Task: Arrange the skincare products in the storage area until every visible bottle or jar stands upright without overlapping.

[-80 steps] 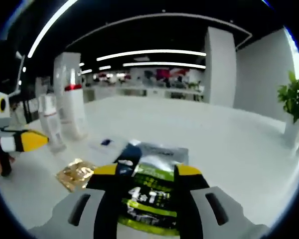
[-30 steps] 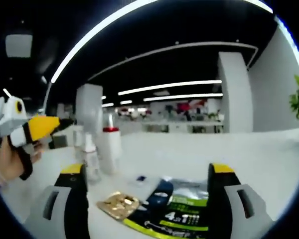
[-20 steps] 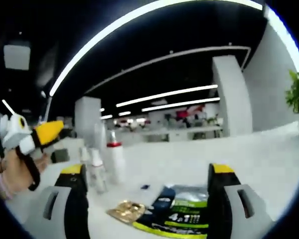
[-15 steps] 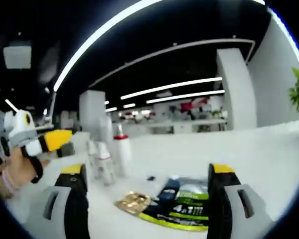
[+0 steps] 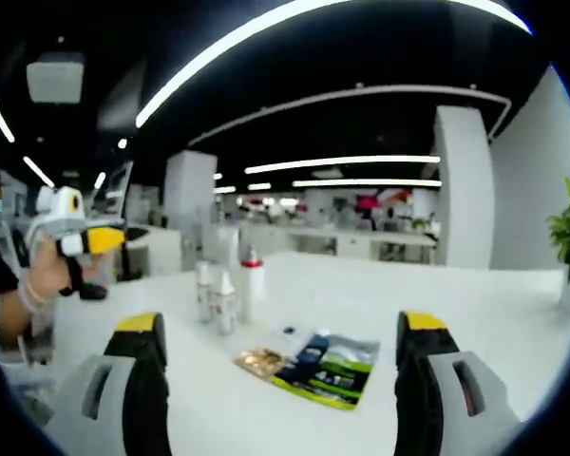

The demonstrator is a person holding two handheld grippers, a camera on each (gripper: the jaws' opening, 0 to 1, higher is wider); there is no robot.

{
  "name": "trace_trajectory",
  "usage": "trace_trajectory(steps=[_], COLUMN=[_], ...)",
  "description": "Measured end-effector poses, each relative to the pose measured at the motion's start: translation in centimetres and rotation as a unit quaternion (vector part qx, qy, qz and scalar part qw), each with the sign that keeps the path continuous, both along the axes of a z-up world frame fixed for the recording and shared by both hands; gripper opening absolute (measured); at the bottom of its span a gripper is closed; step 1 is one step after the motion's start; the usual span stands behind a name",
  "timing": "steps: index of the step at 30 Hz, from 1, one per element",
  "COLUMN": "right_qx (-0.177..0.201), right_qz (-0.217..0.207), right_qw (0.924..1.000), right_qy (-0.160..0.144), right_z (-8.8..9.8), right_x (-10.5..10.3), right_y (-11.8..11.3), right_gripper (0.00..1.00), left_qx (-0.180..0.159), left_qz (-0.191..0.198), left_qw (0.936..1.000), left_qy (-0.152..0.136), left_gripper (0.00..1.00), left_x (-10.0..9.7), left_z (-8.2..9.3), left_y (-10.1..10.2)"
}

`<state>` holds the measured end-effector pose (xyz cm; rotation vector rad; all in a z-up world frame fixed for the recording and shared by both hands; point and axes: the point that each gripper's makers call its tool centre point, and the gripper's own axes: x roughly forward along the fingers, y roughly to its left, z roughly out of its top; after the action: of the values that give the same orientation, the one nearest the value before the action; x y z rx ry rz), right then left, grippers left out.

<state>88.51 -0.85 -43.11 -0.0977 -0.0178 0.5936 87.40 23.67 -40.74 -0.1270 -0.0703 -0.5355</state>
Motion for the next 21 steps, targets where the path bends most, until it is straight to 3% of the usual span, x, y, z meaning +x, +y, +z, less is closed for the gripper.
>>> trace_trajectory(steps=[4,7,9,10,14,16,18,20,21], right_qx=[0.005,0.013,-0.031,-0.041,-0.048,-0.054,-0.071,-0.084,-0.089], right_qz=[-0.011,-0.007,-0.01,-0.012,-0.01,-0.017,-0.034,-0.05,-0.054], right_qw=[0.9998,0.9997,0.9995,0.999,0.9983,0.9977,0.9959,0.9937,0.9929], right_qy=[-0.014,-0.02,-0.005,-0.011,-0.03,-0.036,-0.045,-0.054,-0.059], right_z=[1.1,1.4,0.3,0.2,0.6,0.8,1.0,1.3,1.2], right_x=[-1.8,-3.0,-4.0,-4.3,-6.0,-6.8,-7.5,-8.3,-8.5], right_y=[-1.4,-1.8,-2.0,-2.1,-2.1,-2.5,-3.1,-3.8,-3.9], right_gripper=[1.0,1.0,1.0,1.0,1.0,1.0,1.0,1.0,1.0], left_qx=[0.012,0.004,0.005,0.011,0.039,0.059,0.061,0.085,0.085], left_qz=[-0.014,-0.023,-0.018,-0.012,-0.011,-0.009,0.003,0.011,0.018], left_qw=[0.9998,0.9995,0.9996,0.9997,0.9987,0.9968,0.997,0.9959,0.9955], left_qy=[0.009,0.022,0.021,0.021,0.032,0.052,0.047,0.03,0.036], left_gripper=[1.0,1.0,1.0,1.0,0.99,0.95,0.91,0.88,0.89], left_x=[-1.4,-2.4,-3.0,-3.3,-4.5,-5.7,-6.5,-7.7,-8.1], left_z=[0.0,-0.2,-0.3,-0.4,-1.0,-1.8,-1.8,-2.0,-2.4], left_y=[0.3,0.7,1.1,1.3,1.8,2.3,2.8,3.3,3.5])
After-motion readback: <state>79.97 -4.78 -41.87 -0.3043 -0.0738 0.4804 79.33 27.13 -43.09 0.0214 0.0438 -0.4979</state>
